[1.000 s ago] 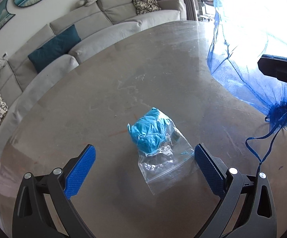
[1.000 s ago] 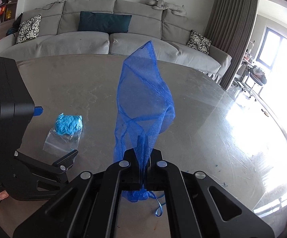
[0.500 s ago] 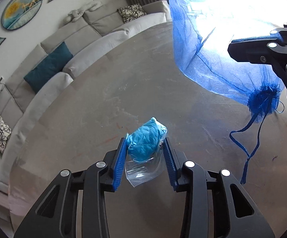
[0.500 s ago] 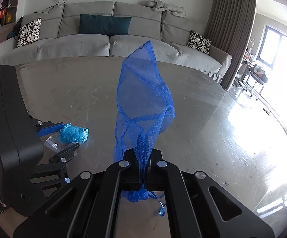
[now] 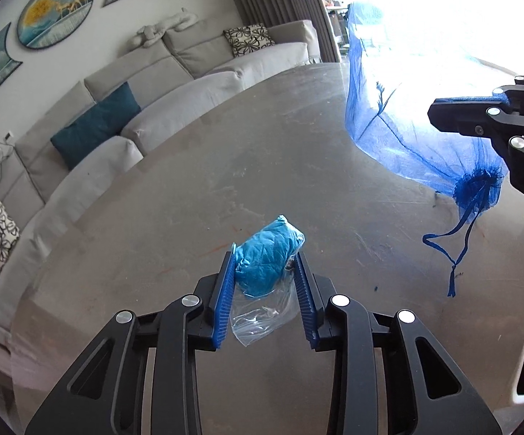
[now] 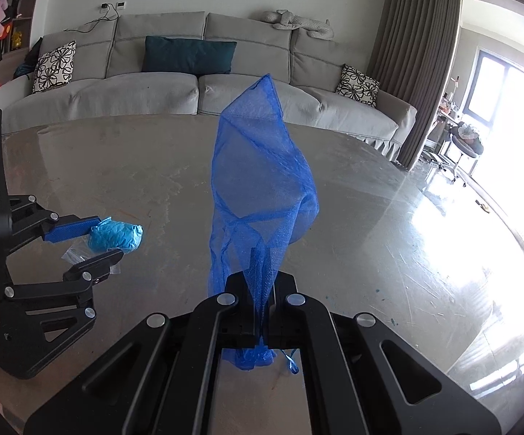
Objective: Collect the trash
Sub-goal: 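Carry the mesh pouch and glove bag over the white bin with both grippers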
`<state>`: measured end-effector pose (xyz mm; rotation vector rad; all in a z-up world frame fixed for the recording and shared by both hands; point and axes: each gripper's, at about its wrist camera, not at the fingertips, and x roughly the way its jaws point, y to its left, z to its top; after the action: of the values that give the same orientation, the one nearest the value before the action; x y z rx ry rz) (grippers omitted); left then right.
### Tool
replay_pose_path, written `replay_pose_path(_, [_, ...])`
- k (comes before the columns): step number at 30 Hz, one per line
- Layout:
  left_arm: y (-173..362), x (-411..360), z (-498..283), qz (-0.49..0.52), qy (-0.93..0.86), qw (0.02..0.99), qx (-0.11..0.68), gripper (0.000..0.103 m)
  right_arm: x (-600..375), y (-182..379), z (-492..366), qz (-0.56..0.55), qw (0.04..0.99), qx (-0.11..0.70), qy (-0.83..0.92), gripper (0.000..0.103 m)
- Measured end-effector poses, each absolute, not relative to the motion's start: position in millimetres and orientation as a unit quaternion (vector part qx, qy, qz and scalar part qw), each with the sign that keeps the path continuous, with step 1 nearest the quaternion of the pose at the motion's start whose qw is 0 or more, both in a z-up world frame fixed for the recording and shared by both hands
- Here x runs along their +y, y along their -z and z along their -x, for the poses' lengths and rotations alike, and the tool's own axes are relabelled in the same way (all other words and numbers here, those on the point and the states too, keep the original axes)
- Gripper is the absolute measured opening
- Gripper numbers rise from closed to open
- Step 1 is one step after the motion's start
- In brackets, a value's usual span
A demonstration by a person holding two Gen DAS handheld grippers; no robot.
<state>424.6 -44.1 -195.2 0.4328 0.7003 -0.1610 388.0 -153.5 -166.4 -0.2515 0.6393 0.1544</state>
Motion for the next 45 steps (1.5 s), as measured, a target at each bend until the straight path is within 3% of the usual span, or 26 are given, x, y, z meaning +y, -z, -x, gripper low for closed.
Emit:
replay_pose_path(9, [155,-63,-370,-0.216,0.11,0.926,0.289,0.034,-176,144,-317,0.099,0.948,0.291,-0.077,0.001])
replay_pose_path(16, [153,-94,-316,-0.206,0.161,0.923,0.281,0.034,-209,137,-239,0.096,0.952,0.286,-0.049,0.001])
replay_pose_path(31, [188,-204,-207,-0.235,0.276,0.891,0.273,0.034,-282,179,-116,0.056,0.943,0.323,0.059,0.001])
replay_pose_path(45, [239,-264,-182,-0.274,0.321,0.857,0.295,0.034,-316,222,-88,0.029,0.932,0.347,0.097,0.001])
